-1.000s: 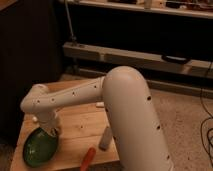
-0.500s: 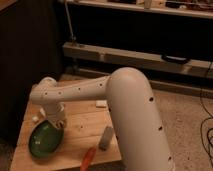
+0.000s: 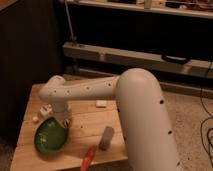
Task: Drag the ceramic bowl in a circle
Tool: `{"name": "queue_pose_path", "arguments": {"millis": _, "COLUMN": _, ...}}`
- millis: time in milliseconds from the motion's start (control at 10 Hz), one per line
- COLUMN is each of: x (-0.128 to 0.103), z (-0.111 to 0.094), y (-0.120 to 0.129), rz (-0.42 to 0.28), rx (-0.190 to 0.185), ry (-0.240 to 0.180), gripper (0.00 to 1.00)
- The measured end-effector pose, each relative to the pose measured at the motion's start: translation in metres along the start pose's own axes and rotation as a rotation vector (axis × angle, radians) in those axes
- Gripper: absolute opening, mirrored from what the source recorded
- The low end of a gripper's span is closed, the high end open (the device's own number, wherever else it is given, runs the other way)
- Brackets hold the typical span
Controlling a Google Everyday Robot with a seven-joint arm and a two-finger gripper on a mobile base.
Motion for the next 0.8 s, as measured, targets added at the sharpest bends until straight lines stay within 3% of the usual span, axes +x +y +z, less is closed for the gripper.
{"name": "queue_pose_path", "arguments": {"millis": 300, "x": -0.005, "z": 0.002, "y": 0.012, "rz": 0.055, "rx": 0.009, "ry": -0.002, "gripper": 0.00}}
{"name": "queue_pose_path", "arguments": {"millis": 800, "x": -0.017, "z": 0.004, "y": 0.037, "rz": 0.067, "rx": 0.012, "ry": 0.000, "gripper": 0.00}}
